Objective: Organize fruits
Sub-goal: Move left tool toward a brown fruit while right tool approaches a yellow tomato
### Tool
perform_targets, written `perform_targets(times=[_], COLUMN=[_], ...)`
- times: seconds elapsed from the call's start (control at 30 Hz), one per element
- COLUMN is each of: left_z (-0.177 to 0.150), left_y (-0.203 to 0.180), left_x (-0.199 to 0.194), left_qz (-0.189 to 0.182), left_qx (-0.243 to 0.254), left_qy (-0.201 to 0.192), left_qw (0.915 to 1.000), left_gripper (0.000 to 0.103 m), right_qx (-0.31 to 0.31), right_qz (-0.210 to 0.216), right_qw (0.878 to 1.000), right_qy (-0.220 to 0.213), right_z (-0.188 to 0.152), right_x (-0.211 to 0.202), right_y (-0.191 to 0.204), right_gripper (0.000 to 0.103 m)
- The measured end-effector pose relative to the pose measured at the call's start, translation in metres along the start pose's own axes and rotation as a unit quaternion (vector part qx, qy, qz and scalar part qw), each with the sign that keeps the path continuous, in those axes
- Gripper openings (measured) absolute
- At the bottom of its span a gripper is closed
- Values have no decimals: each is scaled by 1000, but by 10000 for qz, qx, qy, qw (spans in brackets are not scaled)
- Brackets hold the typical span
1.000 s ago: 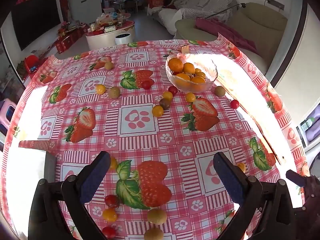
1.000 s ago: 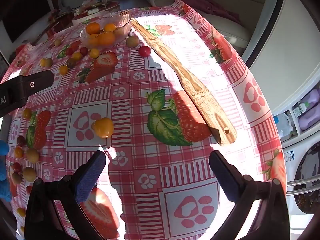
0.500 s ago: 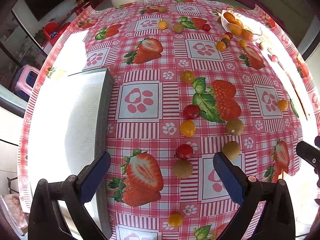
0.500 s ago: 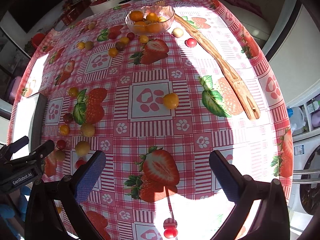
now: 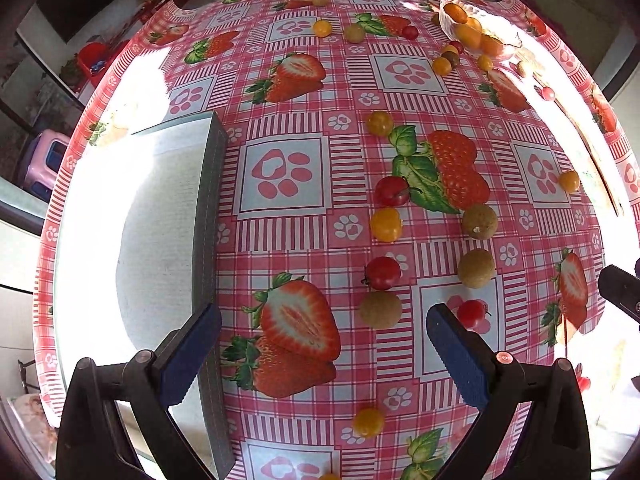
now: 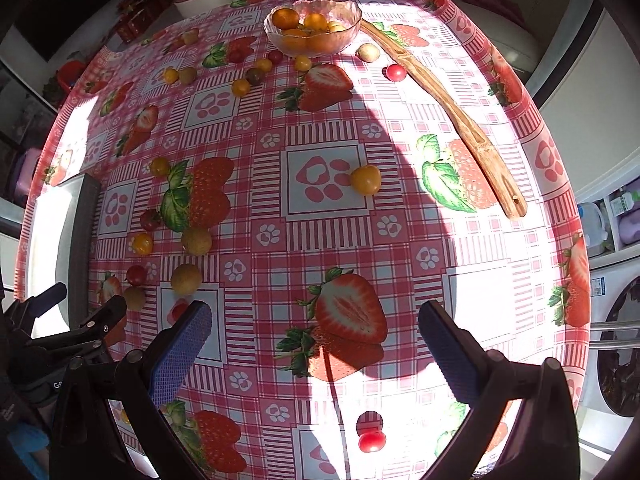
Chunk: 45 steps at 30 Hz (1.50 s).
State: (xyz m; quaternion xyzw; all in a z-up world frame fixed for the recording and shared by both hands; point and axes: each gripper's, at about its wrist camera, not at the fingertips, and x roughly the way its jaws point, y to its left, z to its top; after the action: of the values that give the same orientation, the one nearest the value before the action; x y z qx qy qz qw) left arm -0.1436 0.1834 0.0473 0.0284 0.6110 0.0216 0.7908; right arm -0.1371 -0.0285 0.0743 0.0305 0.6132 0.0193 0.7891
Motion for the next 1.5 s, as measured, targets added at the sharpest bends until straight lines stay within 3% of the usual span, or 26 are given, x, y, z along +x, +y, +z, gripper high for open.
perform_targets(times=[0.8, 1.5], left_z=[1, -3], left_y=[2, -10], left_x=[9, 26], left_qz=[6, 61], left_qx=[14, 60], left_qy=[57, 128], left_qw=[10000, 9999], left_gripper=[103, 103], right_qx=[-73, 101], right_qz=[-106, -120], right_qw=[9999, 9998], right_qy=[54, 115], right_z=[7, 13], right_x=[6, 21], right_y=[4, -19], right_gripper=[103, 103])
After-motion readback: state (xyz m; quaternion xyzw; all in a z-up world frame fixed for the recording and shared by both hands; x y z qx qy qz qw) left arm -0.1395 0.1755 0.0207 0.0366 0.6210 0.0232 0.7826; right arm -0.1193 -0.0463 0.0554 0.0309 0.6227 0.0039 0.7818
